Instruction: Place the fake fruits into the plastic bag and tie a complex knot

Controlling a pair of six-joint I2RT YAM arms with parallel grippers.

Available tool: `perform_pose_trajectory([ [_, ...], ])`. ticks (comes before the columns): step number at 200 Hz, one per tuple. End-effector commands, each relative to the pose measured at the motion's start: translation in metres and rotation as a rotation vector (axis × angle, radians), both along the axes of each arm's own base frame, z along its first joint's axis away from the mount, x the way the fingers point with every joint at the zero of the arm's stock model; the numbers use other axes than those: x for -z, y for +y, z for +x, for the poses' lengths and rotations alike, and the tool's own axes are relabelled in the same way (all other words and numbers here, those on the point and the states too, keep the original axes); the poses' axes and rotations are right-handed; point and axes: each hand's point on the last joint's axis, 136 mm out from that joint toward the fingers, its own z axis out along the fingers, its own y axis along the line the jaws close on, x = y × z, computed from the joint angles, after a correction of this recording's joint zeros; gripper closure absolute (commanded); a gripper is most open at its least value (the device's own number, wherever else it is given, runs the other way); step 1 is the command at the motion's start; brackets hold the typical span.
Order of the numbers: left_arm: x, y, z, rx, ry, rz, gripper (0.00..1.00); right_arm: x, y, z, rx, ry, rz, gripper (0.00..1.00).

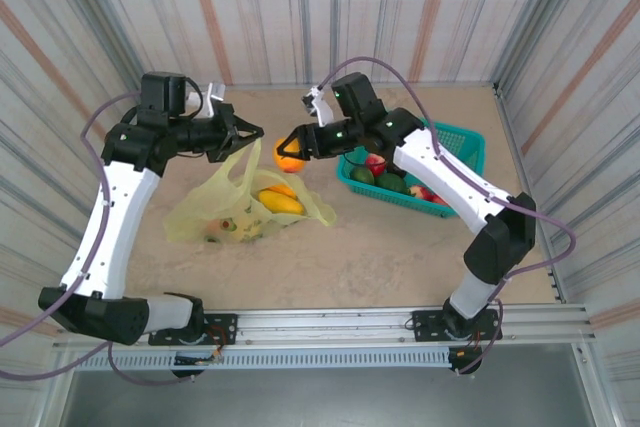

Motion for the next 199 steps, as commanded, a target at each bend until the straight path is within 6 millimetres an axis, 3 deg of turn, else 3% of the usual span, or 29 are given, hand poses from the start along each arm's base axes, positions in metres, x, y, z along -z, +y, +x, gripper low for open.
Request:
perform_pose_trajectory([
  [1,-0.014,0.005,-0.009,-0.002,-0.045,-0.004,1.0,0.014,0.012,-0.016,-0.112,-0.02,-0.015,0.37],
  [51,-0.014,0.008,-0.017,-0.006,-0.042,-0.003,1.0,0.076,0.029,-0.04,-0.2,-0.028,-0.17,0.36],
  [102,-0.008,0.01,-0.03,-0.001,-0.026,-0.01,1.0,0.124,0.026,-0.022,-0.122,-0.023,-0.299,0.37],
  [155,0.004,0.014,-0.045,0.005,-0.003,0.009,1.0,0.122,0.043,-0.007,-0.112,0.017,-0.242,0.36],
  [199,0.012,0.022,-0.039,-0.026,0.01,0.04,1.0,0.116,0.101,-0.034,-0.206,0.048,-0.154,0.36],
])
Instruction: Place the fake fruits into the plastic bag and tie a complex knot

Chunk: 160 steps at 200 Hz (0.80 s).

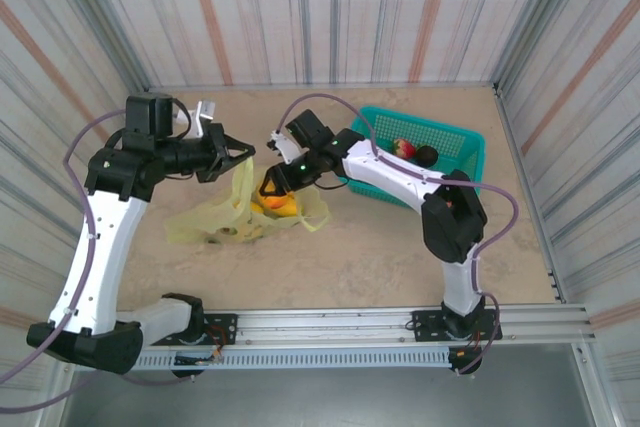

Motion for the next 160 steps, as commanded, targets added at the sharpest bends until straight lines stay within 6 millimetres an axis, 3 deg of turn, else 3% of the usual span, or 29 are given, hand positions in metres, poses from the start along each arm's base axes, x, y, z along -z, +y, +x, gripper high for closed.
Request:
perform_pose_trajectory([
  [1,0.006,0.009,0.001,-0.022,0.007,0.027,1.0,-0.011,0.04,-0.023,-0.068,0.011,0.067,0.36],
  [38,-0.01,0.015,0.024,-0.08,-0.018,-0.029,1.0,-0.026,0.079,-0.03,-0.044,0.054,0.195,0.36],
  [71,-0.016,0.02,0.028,-0.112,-0.048,-0.006,1.0,-0.026,0.116,-0.049,-0.098,0.111,0.262,0.34],
  [73,-0.016,0.02,0.028,-0.117,-0.05,-0.004,1.0,-0.035,0.119,-0.048,-0.102,0.1,0.279,0.33],
  [80,-0.015,0.023,0.028,-0.132,-0.056,0.004,1.0,-0.036,0.124,-0.049,-0.101,0.101,0.288,0.3],
  [94,-0.012,0.026,0.03,-0.152,-0.055,0.01,1.0,-0.034,0.127,-0.047,-0.09,0.12,0.308,0.2],
  [119,-0.008,0.026,0.031,-0.153,-0.043,0.009,1.0,-0.035,0.125,-0.048,-0.086,0.113,0.3,0.12],
  [128,-0.008,0.027,0.031,-0.153,-0.046,0.012,1.0,-0.042,0.123,-0.048,-0.082,0.094,0.302,0.11],
  [131,-0.008,0.027,0.03,-0.154,-0.046,0.013,1.0,-0.031,0.118,-0.049,-0.075,0.104,0.276,0.1],
  [139,-0.009,0.028,0.029,-0.156,-0.049,0.016,1.0,-0.03,0.114,-0.048,-0.07,0.091,0.264,0.1],
  [160,-0.007,0.03,0.027,-0.159,-0.049,0.017,1.0,-0.041,0.102,-0.045,-0.08,0.073,0.253,0.13],
])
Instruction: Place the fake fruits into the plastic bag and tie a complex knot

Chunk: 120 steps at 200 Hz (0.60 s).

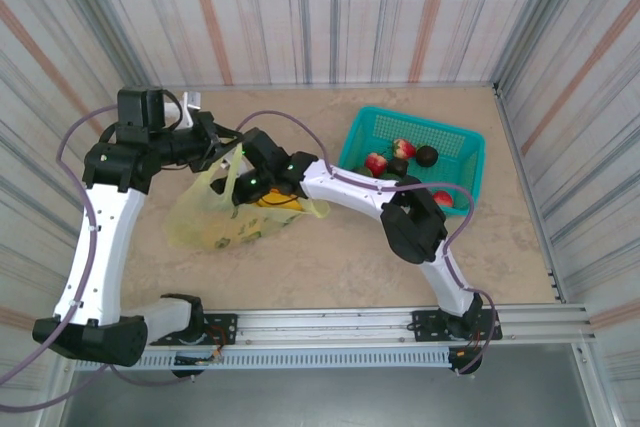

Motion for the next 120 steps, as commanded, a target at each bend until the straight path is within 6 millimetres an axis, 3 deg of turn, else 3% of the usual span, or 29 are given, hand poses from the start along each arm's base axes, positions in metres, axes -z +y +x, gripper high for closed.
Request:
perform_pose_trajectory([
  [1,-0.006,0.006,-0.004,-0.023,-0.034,0.006,1.0,-0.026,-0.016,0.001,-0.002,-0.04,0.003,0.13],
  [45,-0.01,0.009,-0.007,-0.023,-0.056,0.014,1.0,-0.066,-0.076,0.028,0.137,-0.046,0.033,0.3],
  [78,-0.007,0.007,-0.009,-0.016,-0.054,0.001,1.0,-0.098,-0.123,0.028,0.203,-0.069,0.06,0.36],
  [96,-0.006,0.005,-0.01,-0.006,-0.054,-0.013,1.0,-0.102,-0.147,0.028,0.223,-0.076,0.041,0.34],
  [120,-0.009,0.003,-0.01,0.0,-0.06,-0.031,1.0,-0.091,-0.187,0.035,0.289,-0.08,-0.044,0.3],
])
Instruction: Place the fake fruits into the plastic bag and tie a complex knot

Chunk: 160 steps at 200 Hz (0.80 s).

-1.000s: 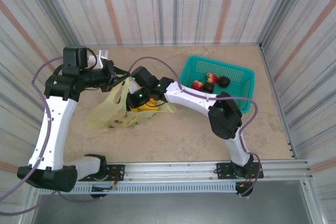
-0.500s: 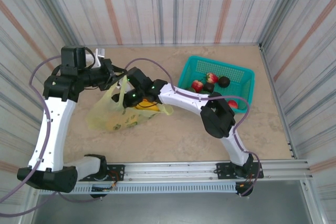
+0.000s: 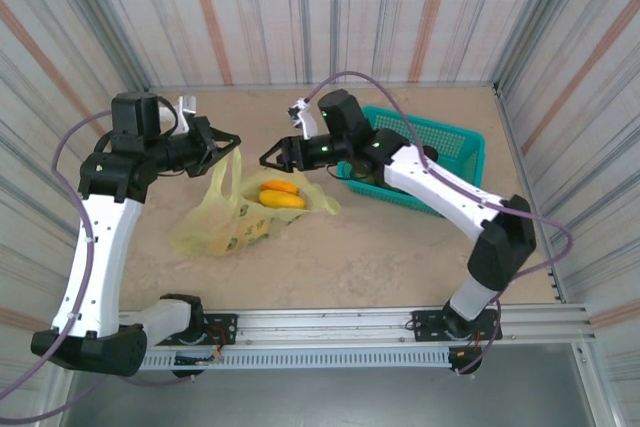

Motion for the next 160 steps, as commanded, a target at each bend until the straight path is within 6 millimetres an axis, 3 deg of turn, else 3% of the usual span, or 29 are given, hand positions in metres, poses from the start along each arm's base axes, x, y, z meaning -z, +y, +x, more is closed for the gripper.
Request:
perform_pose_trajectory([
  [1,-0.009,-0.001,-0.001,0.008,-0.033,-0.026,1.0,0.026,-0.038,-0.001,0.053,0.026,-0.126,0.3],
  [37,-0.019,-0.002,0.001,0.008,-0.058,-0.035,1.0,0.072,-0.136,0.011,0.372,0.058,-0.434,0.32],
  [64,-0.033,-0.006,0.005,0.019,-0.077,-0.066,1.0,0.111,-0.207,-0.01,0.57,0.199,-0.63,0.32],
  [92,-0.039,-0.01,0.009,0.024,-0.093,-0.067,1.0,0.143,-0.249,-0.043,0.676,0.3,-0.756,0.35],
  [111,-0.037,-0.013,0.011,0.025,-0.084,-0.08,1.0,0.16,-0.28,-0.052,0.774,0.335,-0.839,0.46],
  [132,-0.042,-0.017,0.012,0.04,-0.089,-0.1,1.0,0.175,-0.306,-0.044,0.864,0.35,-0.854,0.5],
  [160,-0.049,-0.021,0.013,0.057,-0.104,-0.105,1.0,0.196,-0.333,-0.014,0.95,0.4,-0.817,0.52],
])
